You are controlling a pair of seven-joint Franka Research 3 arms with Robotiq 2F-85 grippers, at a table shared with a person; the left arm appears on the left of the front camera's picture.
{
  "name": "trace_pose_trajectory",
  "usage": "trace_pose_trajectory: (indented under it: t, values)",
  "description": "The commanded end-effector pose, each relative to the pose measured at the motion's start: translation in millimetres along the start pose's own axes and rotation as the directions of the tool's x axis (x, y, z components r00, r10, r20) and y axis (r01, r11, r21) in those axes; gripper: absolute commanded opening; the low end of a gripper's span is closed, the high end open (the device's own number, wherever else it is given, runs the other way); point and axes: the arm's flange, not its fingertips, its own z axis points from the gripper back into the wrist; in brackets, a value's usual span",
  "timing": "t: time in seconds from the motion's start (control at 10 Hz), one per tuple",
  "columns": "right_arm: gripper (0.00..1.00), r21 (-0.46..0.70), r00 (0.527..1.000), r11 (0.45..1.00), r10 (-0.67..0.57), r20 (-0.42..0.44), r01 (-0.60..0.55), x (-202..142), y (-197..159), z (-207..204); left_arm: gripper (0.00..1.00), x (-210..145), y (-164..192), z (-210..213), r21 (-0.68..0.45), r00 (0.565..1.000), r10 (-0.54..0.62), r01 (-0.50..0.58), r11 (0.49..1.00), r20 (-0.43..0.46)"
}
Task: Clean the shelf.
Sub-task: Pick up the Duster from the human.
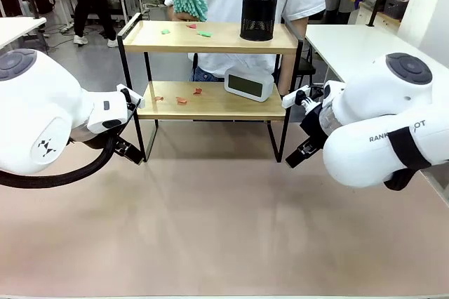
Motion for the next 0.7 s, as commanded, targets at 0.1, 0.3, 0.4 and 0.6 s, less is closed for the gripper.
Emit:
trace_pose_trajectory:
  t: [0.1,0.3,0.4,0.6]
  values:
    - [1.0,0.049,0.973,0.98,-0.183,-0.143,0.191,16.2,5.2,76.1,1.0,2.7,-3.1,67.9,-0.311,0.991,-0.104,0.074,0.948,-0.08]
    - [1.0,0.213,0.905,0.885,-0.424,0.009,0.413,-17.9,-2.5,176.0,1.0,-5.9,17.8,150.8,-0.539,0.999,0.025,-0.007,0.842,0.026]
    - [1.0,0.336,0.844,0.813,-0.529,0.085,0.475,-46.2,-14.1,213.8,1.0,-19.8,39.6,182.0,-0.66,0.982,0.133,-0.014,0.751,0.131]
    - [1.0,0.508,0.649,0.648,-0.732,0.209,0.568,-130.4,-55.0,266.9,1.0,-70.6,97.3,233.2,-0.678,0.861,0.405,-0.101,0.728,0.307]
